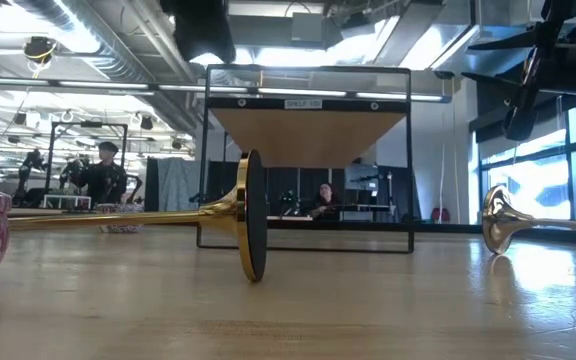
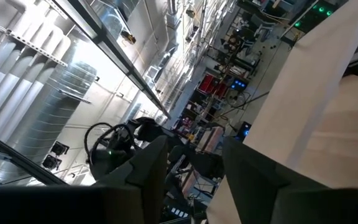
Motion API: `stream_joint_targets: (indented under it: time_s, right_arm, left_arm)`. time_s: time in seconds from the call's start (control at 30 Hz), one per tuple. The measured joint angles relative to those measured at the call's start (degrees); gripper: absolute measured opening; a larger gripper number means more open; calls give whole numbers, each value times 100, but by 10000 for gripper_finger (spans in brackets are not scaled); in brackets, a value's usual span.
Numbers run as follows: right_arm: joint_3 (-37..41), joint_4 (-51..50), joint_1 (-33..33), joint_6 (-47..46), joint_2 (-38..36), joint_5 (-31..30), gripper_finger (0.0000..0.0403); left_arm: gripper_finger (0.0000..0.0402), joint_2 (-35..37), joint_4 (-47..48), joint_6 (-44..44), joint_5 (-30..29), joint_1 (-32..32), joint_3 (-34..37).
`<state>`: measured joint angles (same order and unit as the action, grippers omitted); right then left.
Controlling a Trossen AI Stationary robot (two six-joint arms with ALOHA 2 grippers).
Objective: Pick & Place candle stick holders
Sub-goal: Adjust the shelf, then put the violet scented candle on the shelf
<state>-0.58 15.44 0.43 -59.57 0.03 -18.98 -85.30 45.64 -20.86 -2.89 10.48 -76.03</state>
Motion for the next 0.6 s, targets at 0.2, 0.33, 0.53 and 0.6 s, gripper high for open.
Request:
stream_joint_targets:
  time_s: [0.2, 0.33, 0.53, 0.6]
  right_arm:
    - [0, 17, 2, -148, 0, 20, 158]
    - [0, 14, 2, -148, 0, 17, 158]
    - [-2, -9, 2, -148, 0, 12, 158]
    - [-1, -51, 2, -148, 0, -32, 158]
  left_arm:
    - [2, 954, -90, -157, -341, -84, -423]
    - [3, 1758, 216, -516, -1809, -359, -452]
    - [3, 2347, 742, -649, -1860, -936, -450]
    - [3, 2413, 888, -512, -1719, -1090, -450]
